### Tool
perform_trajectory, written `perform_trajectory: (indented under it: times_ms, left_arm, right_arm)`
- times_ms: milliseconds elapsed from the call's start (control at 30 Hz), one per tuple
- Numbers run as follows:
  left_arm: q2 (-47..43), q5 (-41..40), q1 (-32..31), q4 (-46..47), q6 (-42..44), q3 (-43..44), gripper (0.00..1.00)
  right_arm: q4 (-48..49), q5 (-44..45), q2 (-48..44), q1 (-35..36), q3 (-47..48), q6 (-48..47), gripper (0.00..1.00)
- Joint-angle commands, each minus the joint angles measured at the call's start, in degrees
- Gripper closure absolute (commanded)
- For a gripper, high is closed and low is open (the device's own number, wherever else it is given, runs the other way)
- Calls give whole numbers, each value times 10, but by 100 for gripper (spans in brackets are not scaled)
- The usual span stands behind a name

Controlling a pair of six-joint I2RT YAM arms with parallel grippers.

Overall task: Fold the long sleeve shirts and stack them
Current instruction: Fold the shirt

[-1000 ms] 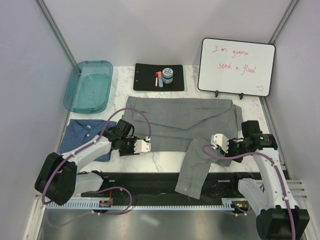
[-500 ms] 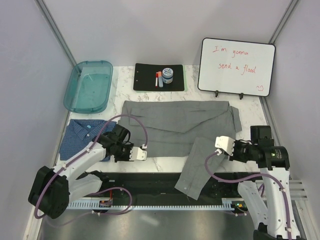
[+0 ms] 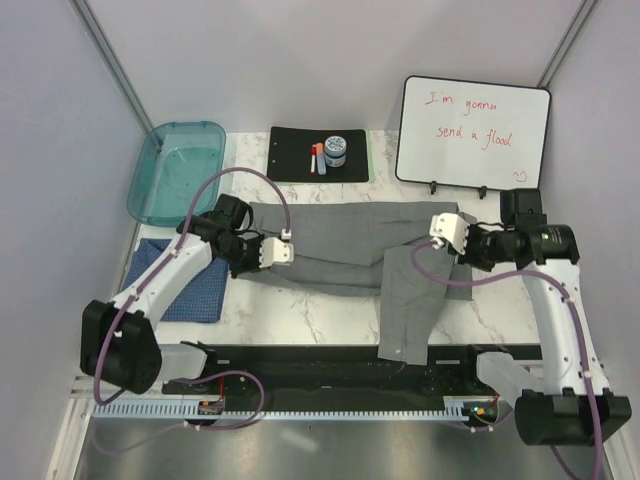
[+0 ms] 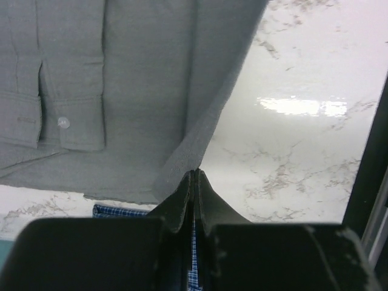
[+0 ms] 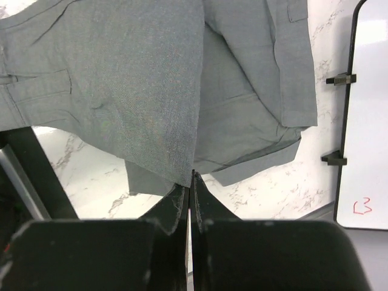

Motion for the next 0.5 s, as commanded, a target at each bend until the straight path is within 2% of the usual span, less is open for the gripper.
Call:
perform_trajectory:
  times_ms: [0, 200, 467]
  left_arm:
    - [57, 34, 41, 6, 36, 65, 98]
    - [141, 36, 65, 38, 36, 127, 98]
    - [210, 33, 79, 54, 38, 163, 98]
  right_arm:
    - [62, -28, 59, 0, 46, -25, 100]
    - [115, -39, 160, 0, 92, -32, 100]
    - [156, -34, 273, 14, 144, -28, 100]
